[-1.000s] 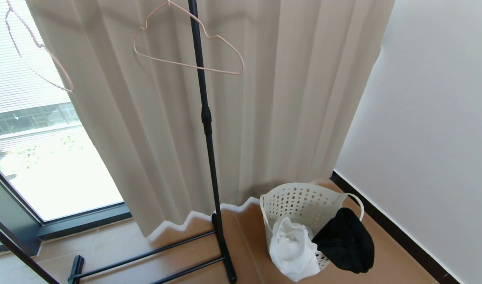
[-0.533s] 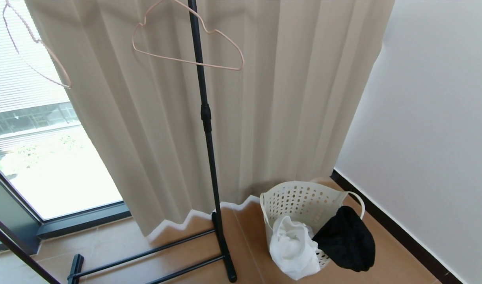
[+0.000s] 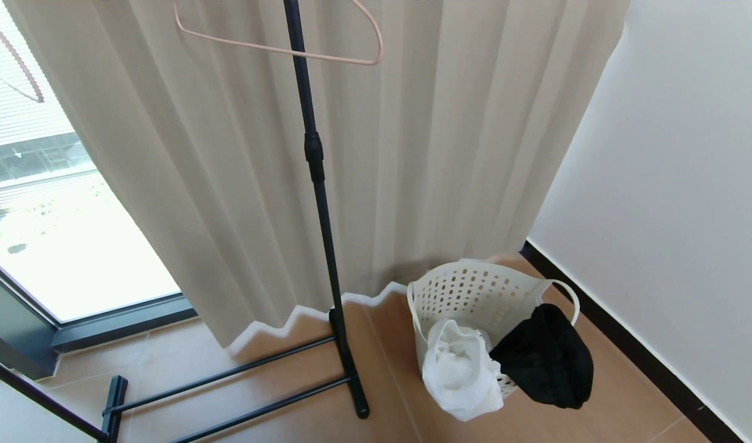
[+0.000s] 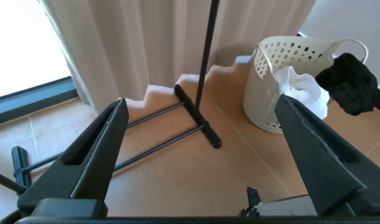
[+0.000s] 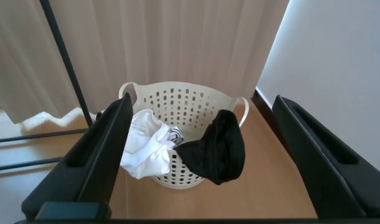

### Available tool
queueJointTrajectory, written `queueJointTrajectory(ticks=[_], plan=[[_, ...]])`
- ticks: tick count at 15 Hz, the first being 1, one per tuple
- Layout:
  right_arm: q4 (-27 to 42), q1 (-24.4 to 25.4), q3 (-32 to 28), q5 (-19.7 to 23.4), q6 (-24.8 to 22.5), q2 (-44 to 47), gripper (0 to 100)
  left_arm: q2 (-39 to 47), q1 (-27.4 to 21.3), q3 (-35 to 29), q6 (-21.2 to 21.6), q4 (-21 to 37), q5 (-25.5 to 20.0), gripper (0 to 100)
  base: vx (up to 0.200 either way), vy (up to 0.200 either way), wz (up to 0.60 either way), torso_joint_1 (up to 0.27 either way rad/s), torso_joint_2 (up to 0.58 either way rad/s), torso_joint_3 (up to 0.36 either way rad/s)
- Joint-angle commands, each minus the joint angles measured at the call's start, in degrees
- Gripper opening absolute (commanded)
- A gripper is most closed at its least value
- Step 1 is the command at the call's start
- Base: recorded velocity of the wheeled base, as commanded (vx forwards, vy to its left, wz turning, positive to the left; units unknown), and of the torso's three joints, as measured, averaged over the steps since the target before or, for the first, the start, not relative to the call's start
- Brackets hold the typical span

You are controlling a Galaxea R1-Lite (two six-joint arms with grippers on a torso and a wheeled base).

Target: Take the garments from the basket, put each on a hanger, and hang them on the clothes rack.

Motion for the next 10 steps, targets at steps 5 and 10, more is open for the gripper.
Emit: queueJointTrajectory(ticks=[5,10], plan=[[0.01,0.04,0.0,0.02,-0.03,0.08,100,0.07,-0.01,0.09,-0.01,0.04,0.01,100,0.0,0.0,0.0,-0.009,0.12,-0.098],[0.01,0.04,0.0,0.02,-0.03,0.08,100,0.07,-0.01,0.09,-0.01,0.04,0.01,100,0.0,0.0,0.0,0.004,0.01,-0.192]])
